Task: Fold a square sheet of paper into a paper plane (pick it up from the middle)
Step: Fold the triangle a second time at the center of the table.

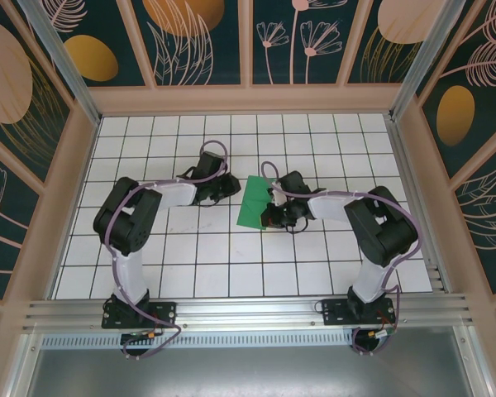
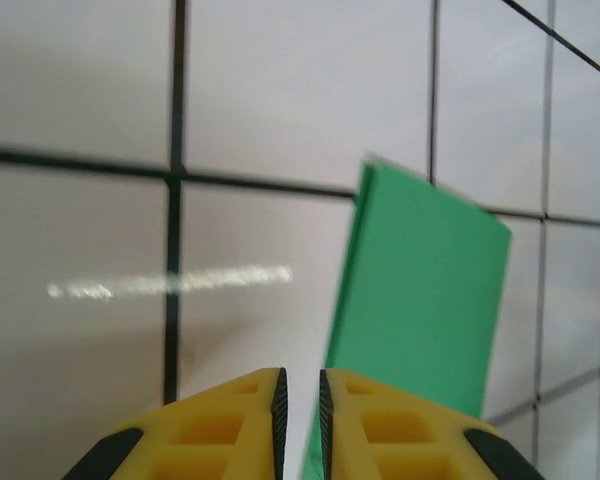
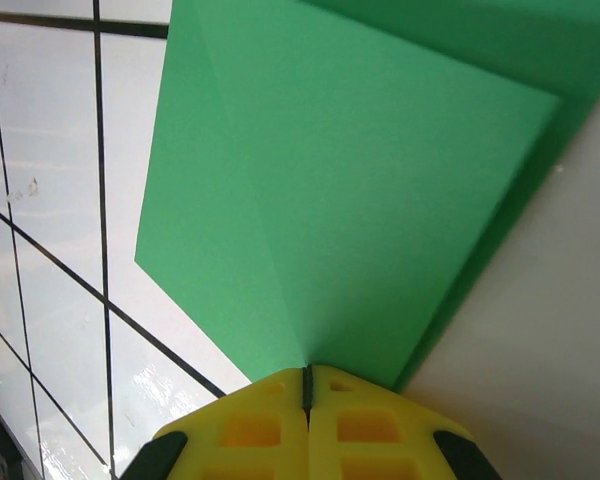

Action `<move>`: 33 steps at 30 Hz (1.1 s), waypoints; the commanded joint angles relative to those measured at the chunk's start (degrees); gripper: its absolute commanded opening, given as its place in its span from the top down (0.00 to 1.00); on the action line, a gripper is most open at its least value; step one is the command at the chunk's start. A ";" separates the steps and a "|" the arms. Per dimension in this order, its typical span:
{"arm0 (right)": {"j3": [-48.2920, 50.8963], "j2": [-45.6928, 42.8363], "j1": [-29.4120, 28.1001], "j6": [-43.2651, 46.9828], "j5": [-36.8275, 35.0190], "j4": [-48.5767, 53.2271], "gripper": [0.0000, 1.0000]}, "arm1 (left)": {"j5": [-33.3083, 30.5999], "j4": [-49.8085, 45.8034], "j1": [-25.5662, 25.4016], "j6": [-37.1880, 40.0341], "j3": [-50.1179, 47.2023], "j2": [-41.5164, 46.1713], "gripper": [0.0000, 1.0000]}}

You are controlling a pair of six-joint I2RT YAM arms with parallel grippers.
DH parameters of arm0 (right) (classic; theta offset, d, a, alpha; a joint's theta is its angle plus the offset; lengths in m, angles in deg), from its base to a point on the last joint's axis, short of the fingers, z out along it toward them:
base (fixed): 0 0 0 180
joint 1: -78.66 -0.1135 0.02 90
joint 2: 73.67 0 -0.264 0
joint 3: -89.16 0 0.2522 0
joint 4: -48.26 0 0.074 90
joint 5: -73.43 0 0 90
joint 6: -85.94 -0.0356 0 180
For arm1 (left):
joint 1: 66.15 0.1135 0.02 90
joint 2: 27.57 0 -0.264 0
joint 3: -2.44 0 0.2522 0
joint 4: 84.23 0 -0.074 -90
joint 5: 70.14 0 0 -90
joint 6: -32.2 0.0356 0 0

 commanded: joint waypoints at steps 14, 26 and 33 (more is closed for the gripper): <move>-5.76 0.64 -0.88 -6.32 -3.70 1.89 1.00 | 8.93 17.19 -4.56 -5.09 -10.94 3.40 0.96; -9.41 5.81 -2.80 -4.36 -4.49 5.48 1.00 | 10.73 13.81 -5.28 -3.41 -8.21 -1.04 0.96; -8.83 6.61 -2.75 -3.15 -4.83 6.15 1.00 | 6.43 8.64 -5.63 -2.20 -5.80 -3.26 0.96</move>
